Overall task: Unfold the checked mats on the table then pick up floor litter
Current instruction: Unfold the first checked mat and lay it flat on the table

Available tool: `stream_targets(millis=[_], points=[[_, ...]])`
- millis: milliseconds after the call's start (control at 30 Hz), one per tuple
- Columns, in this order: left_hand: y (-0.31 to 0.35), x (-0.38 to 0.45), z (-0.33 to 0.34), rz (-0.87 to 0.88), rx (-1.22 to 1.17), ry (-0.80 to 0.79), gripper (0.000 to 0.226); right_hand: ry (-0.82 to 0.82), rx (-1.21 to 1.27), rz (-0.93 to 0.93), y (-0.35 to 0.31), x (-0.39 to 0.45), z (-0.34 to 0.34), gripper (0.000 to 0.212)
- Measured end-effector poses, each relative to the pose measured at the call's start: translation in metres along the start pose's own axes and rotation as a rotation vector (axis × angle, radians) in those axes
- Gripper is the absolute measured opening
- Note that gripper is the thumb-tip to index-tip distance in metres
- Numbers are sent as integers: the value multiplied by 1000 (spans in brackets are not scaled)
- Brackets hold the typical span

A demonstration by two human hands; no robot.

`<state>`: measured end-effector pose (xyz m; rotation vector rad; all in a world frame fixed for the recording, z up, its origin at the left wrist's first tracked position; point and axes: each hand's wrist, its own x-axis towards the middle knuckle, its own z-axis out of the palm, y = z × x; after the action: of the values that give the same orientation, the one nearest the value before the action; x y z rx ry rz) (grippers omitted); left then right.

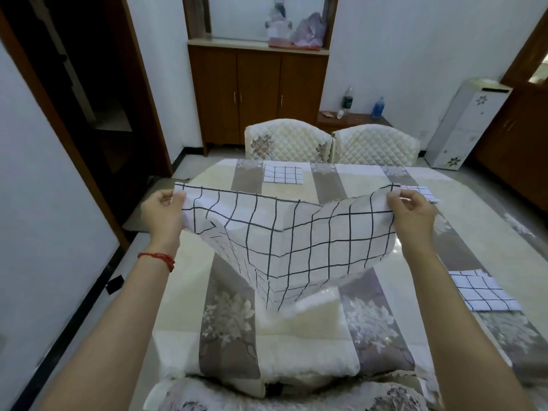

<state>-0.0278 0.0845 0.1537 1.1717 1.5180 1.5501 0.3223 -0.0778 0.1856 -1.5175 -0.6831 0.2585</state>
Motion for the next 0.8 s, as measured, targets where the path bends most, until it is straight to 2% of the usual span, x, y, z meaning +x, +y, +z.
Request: stream_targets(millis=[300, 433, 800], points=[[-25, 38, 30, -55, 216, -49, 12, 31, -328, 63, 42, 40, 25, 15], [-47, 54, 48, -69, 295, -94, 18, 1, -478, 132, 67, 61, 34, 19], [-151, 75, 101, -155, 428, -223, 20, -122, -675, 317, 186, 77, 57, 24]])
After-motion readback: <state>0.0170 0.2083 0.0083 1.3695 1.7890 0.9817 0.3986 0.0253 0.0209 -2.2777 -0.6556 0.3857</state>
